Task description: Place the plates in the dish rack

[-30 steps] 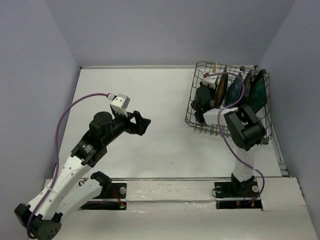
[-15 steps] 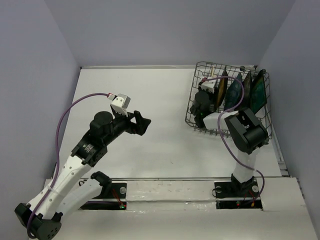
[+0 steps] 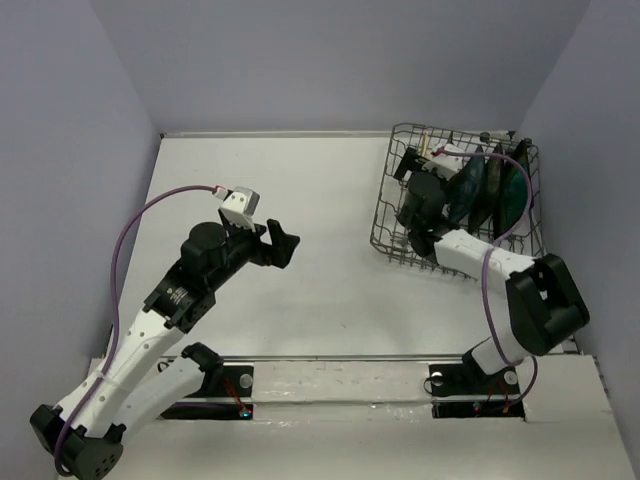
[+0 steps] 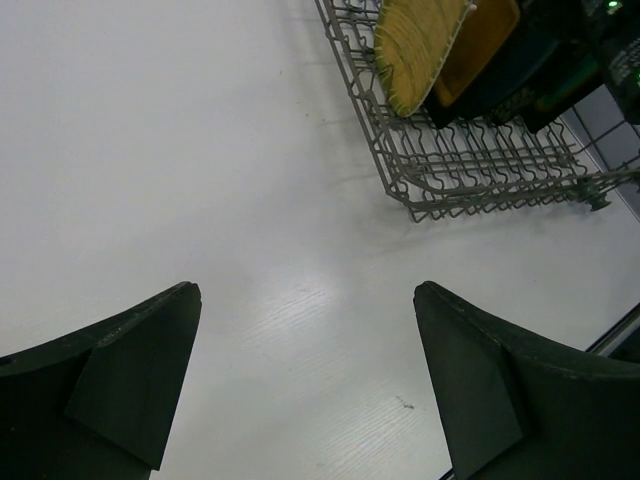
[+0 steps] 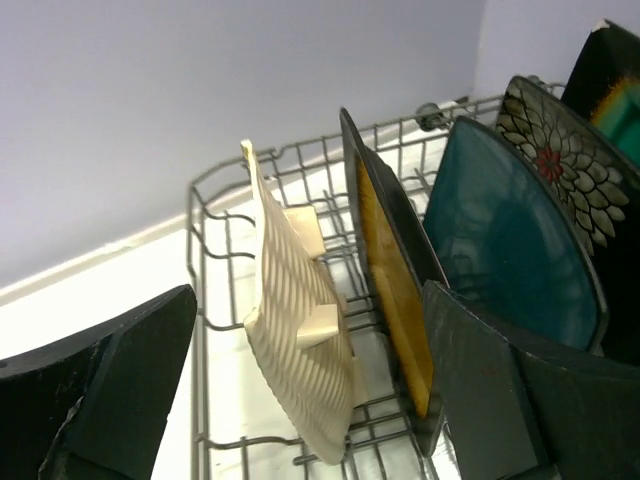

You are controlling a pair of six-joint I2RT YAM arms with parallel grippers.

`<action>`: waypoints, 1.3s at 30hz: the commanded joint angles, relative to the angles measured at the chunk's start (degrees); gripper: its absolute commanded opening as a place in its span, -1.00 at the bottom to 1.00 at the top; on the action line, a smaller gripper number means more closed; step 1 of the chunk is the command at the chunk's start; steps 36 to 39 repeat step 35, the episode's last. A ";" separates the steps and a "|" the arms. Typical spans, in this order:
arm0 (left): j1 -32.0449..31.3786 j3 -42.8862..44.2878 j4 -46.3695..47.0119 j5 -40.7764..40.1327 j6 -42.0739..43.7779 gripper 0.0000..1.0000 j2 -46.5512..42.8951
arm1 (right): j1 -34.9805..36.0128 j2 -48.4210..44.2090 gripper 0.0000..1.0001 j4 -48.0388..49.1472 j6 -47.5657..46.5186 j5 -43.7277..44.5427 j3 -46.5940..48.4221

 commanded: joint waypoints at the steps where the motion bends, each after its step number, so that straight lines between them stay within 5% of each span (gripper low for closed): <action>1: -0.06 -0.17 1.64 -3.54 0.62 0.98 -0.05 | 0.08 -9.76 0.99 -8.28 11.44 -6.84 -2.82; 16: 0.29 1.67 3.74 -13.21 -0.52 0.98 -3.91 | 0.08 -49.98 0.99 -24.27 8.54 -24.95 -9.50; 20: 0.29 4.04 5.50 -14.97 -2.45 0.98 -4.80 | 0.08 -59.50 0.99 -28.76 14.76 -28.54 -11.43; 27: 0.29 5.10 9.36 -14.44 -6.93 0.98 -6.29 | 0.08 -68.73 0.99 -36.57 18.21 -32.07 -12.41; 39: 0.29 3.17 11.22 -14.27 -11.25 0.98 -7.87 | 0.08 -71.91 0.99 -41.59 18.91 -32.69 -11.53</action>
